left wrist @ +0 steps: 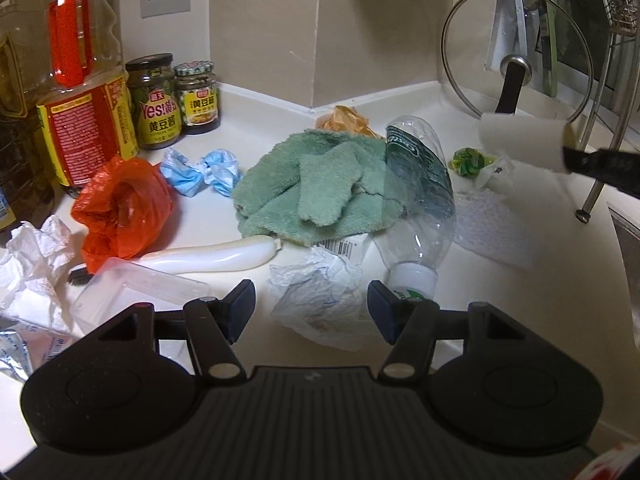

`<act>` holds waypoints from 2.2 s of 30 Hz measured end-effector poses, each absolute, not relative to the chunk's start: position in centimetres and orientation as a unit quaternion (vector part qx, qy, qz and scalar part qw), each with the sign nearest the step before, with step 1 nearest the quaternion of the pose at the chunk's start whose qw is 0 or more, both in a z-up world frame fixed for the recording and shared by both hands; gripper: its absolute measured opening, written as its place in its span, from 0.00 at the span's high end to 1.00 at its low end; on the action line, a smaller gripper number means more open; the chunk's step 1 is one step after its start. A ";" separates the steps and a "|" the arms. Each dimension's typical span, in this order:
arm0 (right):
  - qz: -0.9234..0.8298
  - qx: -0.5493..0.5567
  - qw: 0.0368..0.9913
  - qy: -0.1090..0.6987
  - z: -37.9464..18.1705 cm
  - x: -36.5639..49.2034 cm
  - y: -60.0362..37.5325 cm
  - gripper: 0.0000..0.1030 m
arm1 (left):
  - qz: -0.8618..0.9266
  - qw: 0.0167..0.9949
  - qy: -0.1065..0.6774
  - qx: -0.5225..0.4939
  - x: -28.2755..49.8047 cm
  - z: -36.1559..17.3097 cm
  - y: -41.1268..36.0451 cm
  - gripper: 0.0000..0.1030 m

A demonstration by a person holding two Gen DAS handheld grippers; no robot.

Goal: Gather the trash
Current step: 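Grasp a white paper tube with the right tool while the left tool grasps crumpled plastic, then carry the paper tube and crumpled plastic over the wastebasket with both tools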

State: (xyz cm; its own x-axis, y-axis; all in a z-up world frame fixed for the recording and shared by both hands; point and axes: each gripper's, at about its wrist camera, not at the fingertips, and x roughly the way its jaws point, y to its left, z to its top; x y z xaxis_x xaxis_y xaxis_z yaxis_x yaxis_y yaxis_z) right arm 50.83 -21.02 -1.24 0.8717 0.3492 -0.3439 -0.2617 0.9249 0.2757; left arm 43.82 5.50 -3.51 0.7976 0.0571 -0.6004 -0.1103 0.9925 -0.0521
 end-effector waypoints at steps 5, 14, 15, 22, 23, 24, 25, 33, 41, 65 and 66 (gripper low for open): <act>0.164 0.150 0.953 0.206 -0.5 49.9 -22.8 0.99 | 0.039 0.946 0.319 -0.037 44.4 -3.9 5.3 0.48; 0.173 0.225 0.935 0.213 0.2 48.4 -25.8 0.99 | 0.041 0.951 0.303 -0.040 43.9 -3.7 5.3 0.90; 0.176 0.230 0.933 0.212 0.4 48.2 -26.1 0.99 | 0.043 0.952 0.299 -0.041 43.6 -3.5 5.4 0.89; 0.192 0.248 0.927 0.203 1.4 46.7 -27.4 0.99 | 0.058 0.959 0.274 -0.045 41.6 -1.8 5.8 0.90; 0.196 0.250 0.926 0.202 1.6 46.4 -27.5 0.99 | 0.061 0.959 0.271 -0.047 41.3 -1.5 5.8 0.90; 0.199 0.250 0.926 0.201 1.8 46.2 -27.6 0.99 | 0.063 0.960 0.268 -0.048 40.9 -1.3 5.8 0.90; 0.203 0.250 0.925 0.201 2.0 46.0 -27.7 0.99 | 0.065 0.961 0.265 -0.049 40.4 -1.0 5.7 0.90; 0.239 0.260 0.915 0.196 3.4 43.7 -28.5 0.99 | 0.072 0.964 0.251 -0.052 36.7 0.7 4.9 0.90; 0.293 0.264 0.894 0.213 4.5 40.7 -28.8 0.99 | 0.076 0.963 0.250 -0.060 32.6 1.4 3.7 0.90; 0.425 0.150 0.794 0.409 -3.9 33.5 -21.0 0.99 | 0.109 0.929 0.335 -0.114 23.9 -5.4 2.2 0.90; 0.426 0.135 0.793 0.414 -4.5 33.2 -20.5 0.99 | 0.111 0.926 0.342 -0.116 23.8 -6.1 2.2 0.90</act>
